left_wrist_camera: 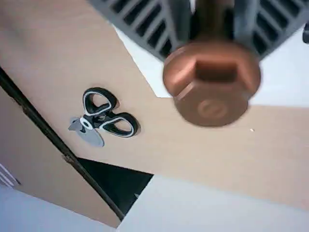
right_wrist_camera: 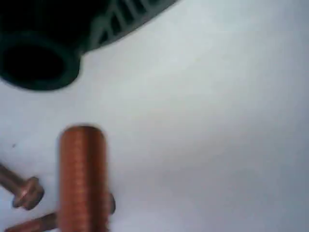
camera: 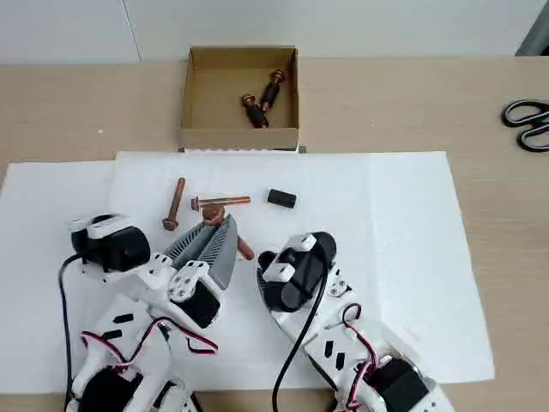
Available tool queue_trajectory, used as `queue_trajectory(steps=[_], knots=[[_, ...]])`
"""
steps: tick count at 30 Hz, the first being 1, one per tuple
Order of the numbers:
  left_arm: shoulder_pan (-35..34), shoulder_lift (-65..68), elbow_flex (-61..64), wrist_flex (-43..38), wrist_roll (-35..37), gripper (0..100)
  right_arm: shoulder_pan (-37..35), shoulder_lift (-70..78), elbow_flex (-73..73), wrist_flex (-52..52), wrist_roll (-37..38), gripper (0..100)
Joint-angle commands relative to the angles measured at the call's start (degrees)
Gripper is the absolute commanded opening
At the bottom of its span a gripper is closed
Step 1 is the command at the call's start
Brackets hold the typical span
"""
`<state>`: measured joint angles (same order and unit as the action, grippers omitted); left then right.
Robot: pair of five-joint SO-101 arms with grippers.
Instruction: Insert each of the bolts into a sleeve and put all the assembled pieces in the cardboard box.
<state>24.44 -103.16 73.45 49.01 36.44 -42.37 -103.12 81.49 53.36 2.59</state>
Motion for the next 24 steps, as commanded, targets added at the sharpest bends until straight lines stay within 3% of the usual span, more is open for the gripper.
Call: queue_trajectory(steps=[1,24], knots=[[0.4,-0.7,-0.5,-1.8,0.4,1,-0.4,-0.4,-0.4,-2.9,0.7,0.3],[3.8,-0.7,1.7,0.4,0.4,1,-3.2,-0.5,-3.3,-2.9,0.8,0.3]])
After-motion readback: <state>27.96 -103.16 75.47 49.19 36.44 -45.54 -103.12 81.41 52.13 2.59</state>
